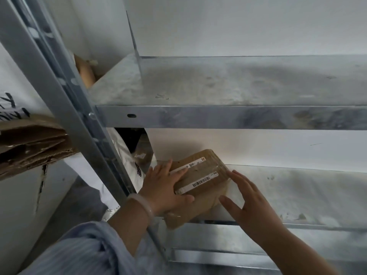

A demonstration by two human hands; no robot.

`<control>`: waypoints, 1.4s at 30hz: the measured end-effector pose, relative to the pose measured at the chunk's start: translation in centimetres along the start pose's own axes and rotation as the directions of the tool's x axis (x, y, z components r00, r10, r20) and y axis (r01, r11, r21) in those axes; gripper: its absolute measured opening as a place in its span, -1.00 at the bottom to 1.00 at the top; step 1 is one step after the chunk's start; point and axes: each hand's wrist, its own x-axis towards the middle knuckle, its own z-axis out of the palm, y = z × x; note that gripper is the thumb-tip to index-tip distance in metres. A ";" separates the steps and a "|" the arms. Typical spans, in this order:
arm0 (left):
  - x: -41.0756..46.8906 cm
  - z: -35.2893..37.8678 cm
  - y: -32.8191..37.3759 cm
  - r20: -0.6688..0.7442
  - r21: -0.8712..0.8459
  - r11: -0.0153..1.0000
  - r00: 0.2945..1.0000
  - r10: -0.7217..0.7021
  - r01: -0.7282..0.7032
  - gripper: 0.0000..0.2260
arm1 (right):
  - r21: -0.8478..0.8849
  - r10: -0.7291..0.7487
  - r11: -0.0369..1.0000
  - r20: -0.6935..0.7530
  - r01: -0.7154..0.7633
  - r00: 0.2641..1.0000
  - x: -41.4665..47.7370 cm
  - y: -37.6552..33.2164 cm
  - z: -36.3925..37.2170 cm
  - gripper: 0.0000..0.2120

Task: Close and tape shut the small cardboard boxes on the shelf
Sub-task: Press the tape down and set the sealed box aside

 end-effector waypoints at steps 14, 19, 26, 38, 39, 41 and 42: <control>-3.3 -0.2 2.3 0.007 0.129 0.984 0.993 -0.121 0.119 -0.02 | -0.047 0.034 0.998 0.021 -0.033 0.999 -0.6 -0.8 -0.5 -0.29; -3.1 0.5 1.3 0.102 0.153 0.983 0.991 0.085 -0.100 -0.02 | -0.065 0.013 0.998 0.017 -0.012 1.000 -0.8 -0.7 -0.5 -0.36; -3.1 1.0 1.8 -0.099 0.153 0.985 0.993 -0.064 0.079 -0.14 | -0.143 -0.051 0.989 -0.026 0.047 0.998 -1.2 0.1 -0.6 -0.38; 0.1 0.9 11.7 -0.470 0.066 0.907 0.788 0.396 -0.417 -0.48 | -0.321 -0.085 0.947 -0.276 -0.009 0.957 -5.1 5.2 -5.7 -0.36; 0.3 0.9 13.7 -0.481 0.072 0.892 0.768 0.422 -0.445 -0.49 | -0.331 -0.078 0.943 -0.305 -0.029 0.949 -5.7 6.2 -6.7 -0.35; 0.9 0.7 18.0 -0.511 0.095 0.854 0.711 0.482 -0.511 -0.52 | -0.333 -0.059 0.940 -0.380 -0.077 0.923 -7.0 8.1 -8.9 -0.34; 1.1 0.5 20.4 -0.520 0.108 0.832 0.683 0.514 -0.544 -0.53 | -0.332 -0.053 0.938 -0.422 -0.099 0.905 -7.6 9.2 -10.2 -0.34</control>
